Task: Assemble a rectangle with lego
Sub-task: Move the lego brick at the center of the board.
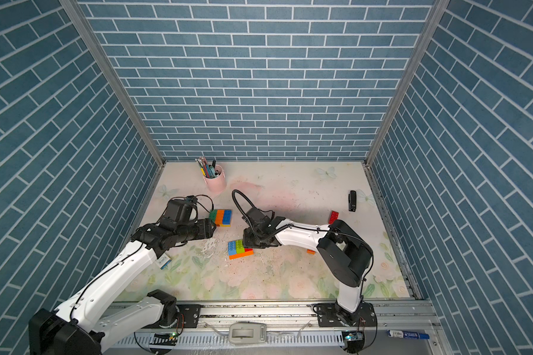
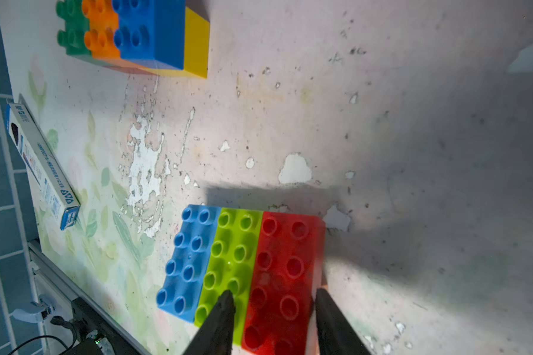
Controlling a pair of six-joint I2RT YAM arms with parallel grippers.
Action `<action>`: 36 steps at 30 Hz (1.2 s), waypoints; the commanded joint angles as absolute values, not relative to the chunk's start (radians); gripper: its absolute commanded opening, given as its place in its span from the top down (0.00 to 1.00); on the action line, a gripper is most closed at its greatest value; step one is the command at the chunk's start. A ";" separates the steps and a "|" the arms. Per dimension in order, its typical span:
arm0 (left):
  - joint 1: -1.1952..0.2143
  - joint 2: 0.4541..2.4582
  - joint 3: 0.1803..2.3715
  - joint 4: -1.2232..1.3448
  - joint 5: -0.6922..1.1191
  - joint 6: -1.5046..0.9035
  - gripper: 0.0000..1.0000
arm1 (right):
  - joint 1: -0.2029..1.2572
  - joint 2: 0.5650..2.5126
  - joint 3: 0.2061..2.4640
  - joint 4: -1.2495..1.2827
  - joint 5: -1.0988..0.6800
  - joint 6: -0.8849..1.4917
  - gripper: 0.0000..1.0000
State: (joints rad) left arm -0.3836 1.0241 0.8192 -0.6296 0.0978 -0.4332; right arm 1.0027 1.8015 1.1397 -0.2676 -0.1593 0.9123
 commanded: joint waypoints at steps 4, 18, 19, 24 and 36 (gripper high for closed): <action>-0.378 0.979 0.736 -0.591 0.212 -0.475 0.28 | 1.034 1.741 1.125 -0.340 -0.103 0.934 0.52; -0.471 0.956 0.512 -0.390 0.260 -0.609 0.30 | 1.149 1.734 1.008 -0.303 0.032 0.896 0.53; -0.472 0.954 0.513 -0.393 0.255 -0.609 0.30 | 1.151 1.736 0.999 -0.295 0.030 0.896 0.53; -0.472 0.895 0.557 -0.459 0.196 -0.608 0.30 | 1.151 1.721 0.991 -0.263 0.038 0.877 0.53; -0.469 0.818 0.748 -0.676 -0.022 -0.557 0.30 | 1.160 1.828 1.087 -0.194 -0.034 0.897 0.55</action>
State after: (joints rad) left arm -0.4679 0.8360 0.6941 -0.5812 0.0711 -0.5858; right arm 1.1484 1.7840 1.0702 -0.1818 -0.0261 0.9077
